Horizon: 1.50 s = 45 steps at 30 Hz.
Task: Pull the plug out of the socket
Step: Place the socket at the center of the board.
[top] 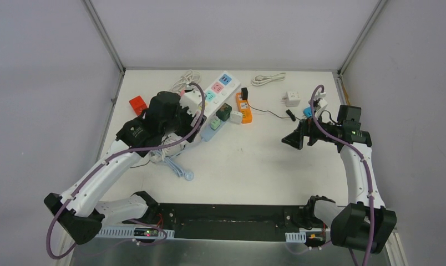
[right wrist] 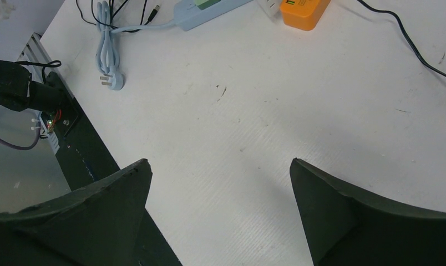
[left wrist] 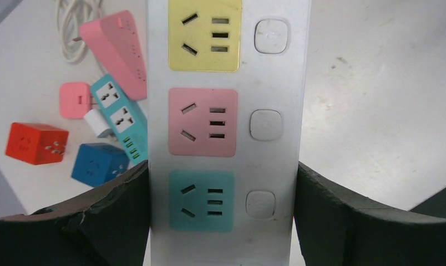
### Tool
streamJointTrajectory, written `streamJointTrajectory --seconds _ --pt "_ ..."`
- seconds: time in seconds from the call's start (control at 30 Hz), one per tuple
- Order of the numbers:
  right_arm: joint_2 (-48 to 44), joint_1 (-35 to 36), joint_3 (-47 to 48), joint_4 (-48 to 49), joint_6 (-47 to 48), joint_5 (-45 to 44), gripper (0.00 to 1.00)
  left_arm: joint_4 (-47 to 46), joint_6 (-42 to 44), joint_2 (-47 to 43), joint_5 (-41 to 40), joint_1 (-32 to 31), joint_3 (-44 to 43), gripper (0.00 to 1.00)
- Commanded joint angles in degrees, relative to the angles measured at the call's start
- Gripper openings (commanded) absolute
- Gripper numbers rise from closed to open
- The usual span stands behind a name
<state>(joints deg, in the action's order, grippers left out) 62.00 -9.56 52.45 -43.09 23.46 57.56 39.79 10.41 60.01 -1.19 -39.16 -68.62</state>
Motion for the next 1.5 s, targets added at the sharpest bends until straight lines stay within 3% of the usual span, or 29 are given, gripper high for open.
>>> streamJointTrajectory --seconds 0.0,0.23,0.47,0.73,0.9,1.3,1.47 --pt "-1.7 -0.5 0.5 2.3 -0.3 2.1 1.00 1.3 14.8 4.9 -1.7 5.1 -4.9 0.00" --pt "-2.0 -0.5 0.2 2.2 -0.3 2.7 1.00 -0.4 24.6 14.2 5.1 14.4 -7.3 0.00" --pt "-2.1 -0.5 0.2 2.0 -0.2 2.9 1.00 -5.6 27.2 24.8 6.4 16.8 -8.4 0.00" --pt "-2.4 -0.5 0.1 1.8 0.1 3.3 1.00 -7.7 24.9 33.6 5.4 20.1 -9.0 0.00" --pt "-2.5 -0.5 0.2 1.6 0.3 3.5 1.00 -11.6 20.8 32.7 11.3 24.0 -6.8 0.00" --pt "-2.4 -0.6 0.1 1.5 0.3 3.7 1.00 -11.3 22.6 39.1 12.7 24.4 -5.3 0.00" --pt "-2.5 -0.7 0.1 1.4 0.3 3.8 1.00 -11.2 21.1 41.2 9.2 24.7 -5.4 0.00"
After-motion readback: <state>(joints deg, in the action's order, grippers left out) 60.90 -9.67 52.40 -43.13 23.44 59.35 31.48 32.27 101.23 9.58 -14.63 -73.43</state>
